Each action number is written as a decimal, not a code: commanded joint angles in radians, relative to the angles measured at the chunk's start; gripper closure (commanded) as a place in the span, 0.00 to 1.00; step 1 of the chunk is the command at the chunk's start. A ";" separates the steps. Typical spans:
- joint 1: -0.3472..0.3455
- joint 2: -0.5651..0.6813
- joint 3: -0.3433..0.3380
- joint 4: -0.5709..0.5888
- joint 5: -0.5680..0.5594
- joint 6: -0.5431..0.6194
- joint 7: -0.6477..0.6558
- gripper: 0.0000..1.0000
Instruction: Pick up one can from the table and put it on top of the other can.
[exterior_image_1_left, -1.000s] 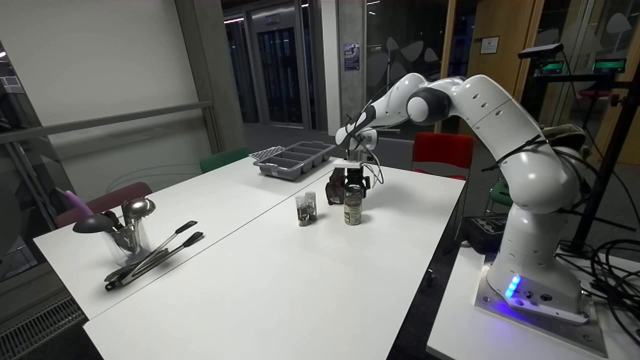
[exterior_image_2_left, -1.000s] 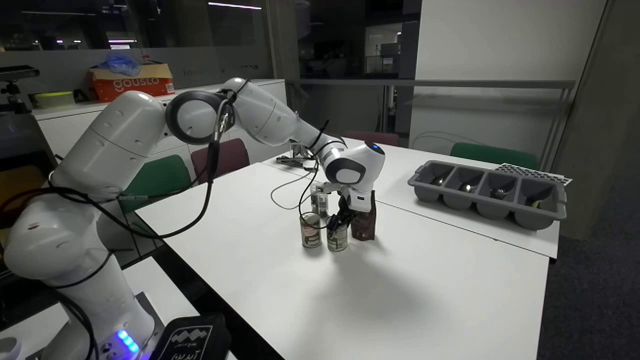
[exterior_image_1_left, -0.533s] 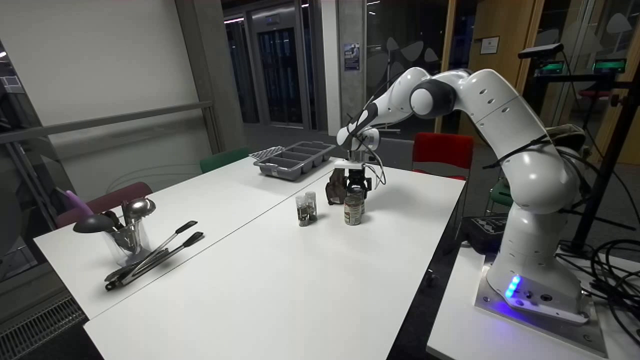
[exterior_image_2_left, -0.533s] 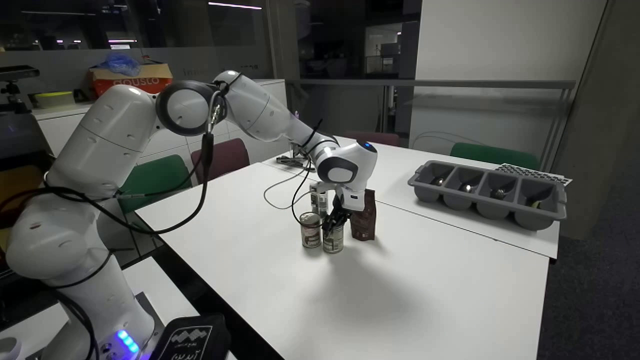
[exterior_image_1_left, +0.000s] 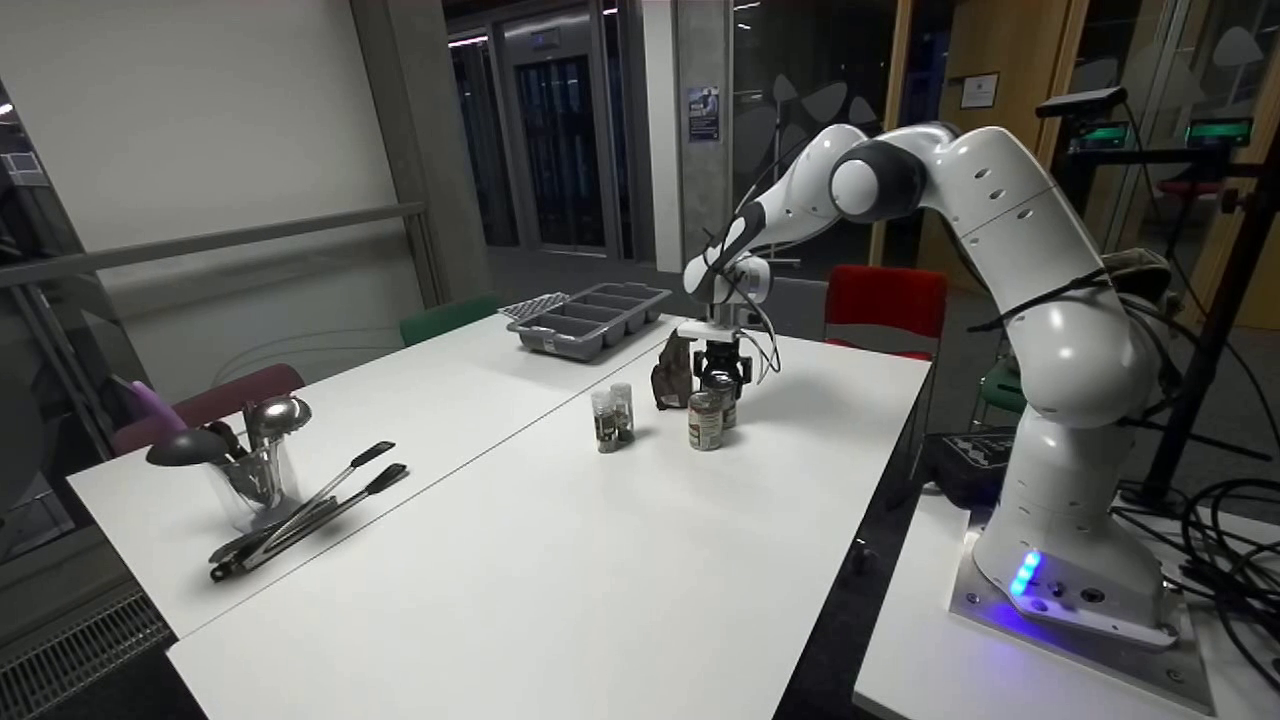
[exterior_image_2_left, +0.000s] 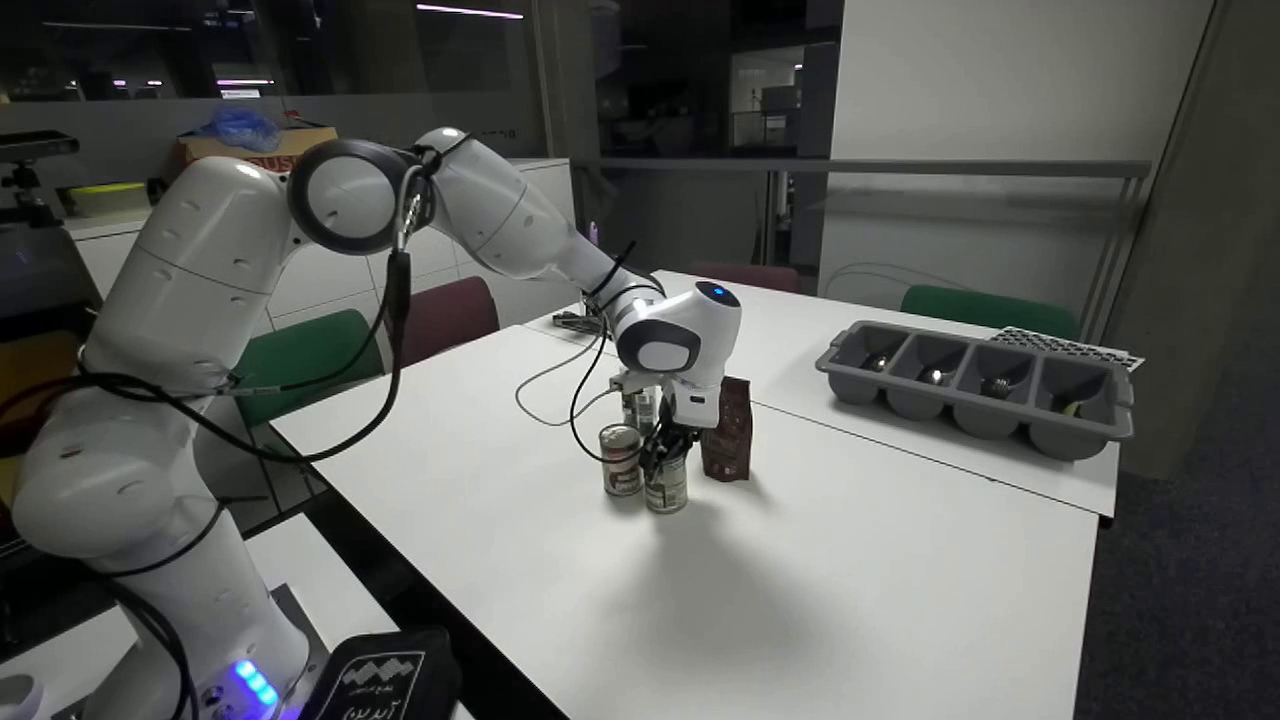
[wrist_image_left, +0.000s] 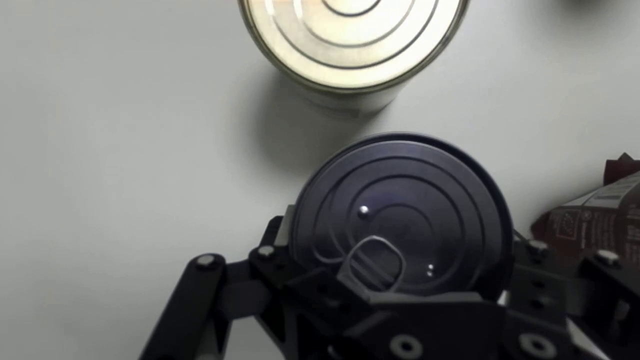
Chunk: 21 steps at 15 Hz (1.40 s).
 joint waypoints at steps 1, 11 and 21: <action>0.027 -0.145 -0.016 -0.187 -0.004 0.108 -0.001 0.43; 0.058 -0.297 -0.027 -0.364 -0.025 0.199 0.021 0.43; 0.061 -0.459 -0.038 -0.462 -0.109 0.174 0.013 0.43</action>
